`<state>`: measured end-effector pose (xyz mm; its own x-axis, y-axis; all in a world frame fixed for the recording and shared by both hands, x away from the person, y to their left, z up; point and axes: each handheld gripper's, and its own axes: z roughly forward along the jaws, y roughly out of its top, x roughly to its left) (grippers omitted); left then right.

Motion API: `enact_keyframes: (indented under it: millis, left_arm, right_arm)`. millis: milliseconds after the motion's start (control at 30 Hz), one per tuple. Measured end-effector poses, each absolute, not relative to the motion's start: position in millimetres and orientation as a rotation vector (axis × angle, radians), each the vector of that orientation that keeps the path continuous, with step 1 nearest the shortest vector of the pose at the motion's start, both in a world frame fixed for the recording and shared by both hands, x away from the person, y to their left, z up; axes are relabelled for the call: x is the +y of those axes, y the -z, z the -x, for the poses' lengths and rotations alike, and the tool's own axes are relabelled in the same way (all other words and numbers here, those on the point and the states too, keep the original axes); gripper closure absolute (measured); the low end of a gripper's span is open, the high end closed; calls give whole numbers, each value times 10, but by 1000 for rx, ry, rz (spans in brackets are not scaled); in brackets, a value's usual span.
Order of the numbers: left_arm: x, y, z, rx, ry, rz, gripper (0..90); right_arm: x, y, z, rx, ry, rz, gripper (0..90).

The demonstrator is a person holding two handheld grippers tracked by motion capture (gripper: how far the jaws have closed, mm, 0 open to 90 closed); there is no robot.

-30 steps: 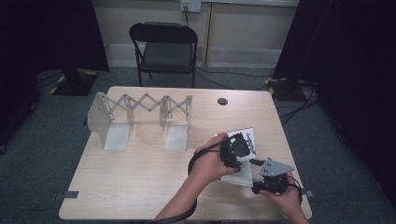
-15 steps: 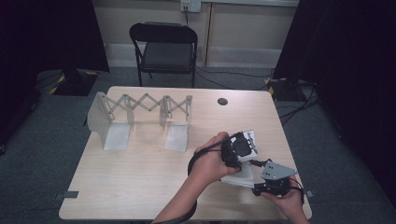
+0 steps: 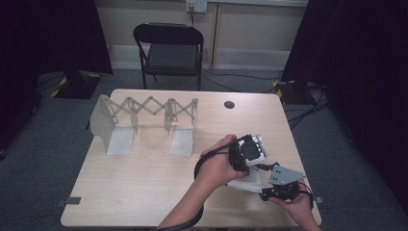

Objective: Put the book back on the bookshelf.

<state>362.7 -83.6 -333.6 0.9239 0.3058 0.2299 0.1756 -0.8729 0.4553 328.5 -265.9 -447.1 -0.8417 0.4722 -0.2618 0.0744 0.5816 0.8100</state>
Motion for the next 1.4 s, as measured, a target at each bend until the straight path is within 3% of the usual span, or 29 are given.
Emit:
enact_keyframes:
  millis: [133,200,333,567,767,1067,1400]
  left_arm:
    - [-848,3268,-3586,339,-414,-2651,554]
    - [-846,3259,-3592,340,-416,-2649,552]
    - [-867,3281,-3586,287,-398,-2647,513]
    - [-722,3162,-3628,285,-387,-2517,473]
    - [-400,3007,-3654,368,-481,-2456,409]
    - [-60,3063,-3652,459,-409,-2416,329]
    - [59,3242,-3635,486,-392,-2409,272]
  right_arm:
    - [-2630,4378,-3251,2363,-1189,-382,329]
    - [-2613,4331,-3245,2390,-1200,-349,421]
    - [-2590,4277,-3247,2399,-1134,-323,495]
    - [-2612,4141,-3368,2409,-1084,-359,579]
    - [-2637,4072,-3454,2432,-1087,-386,593]
    - [-2665,3992,-3566,2472,-1080,-395,605]
    - [-2681,3954,-3632,2490,-1089,-413,608]
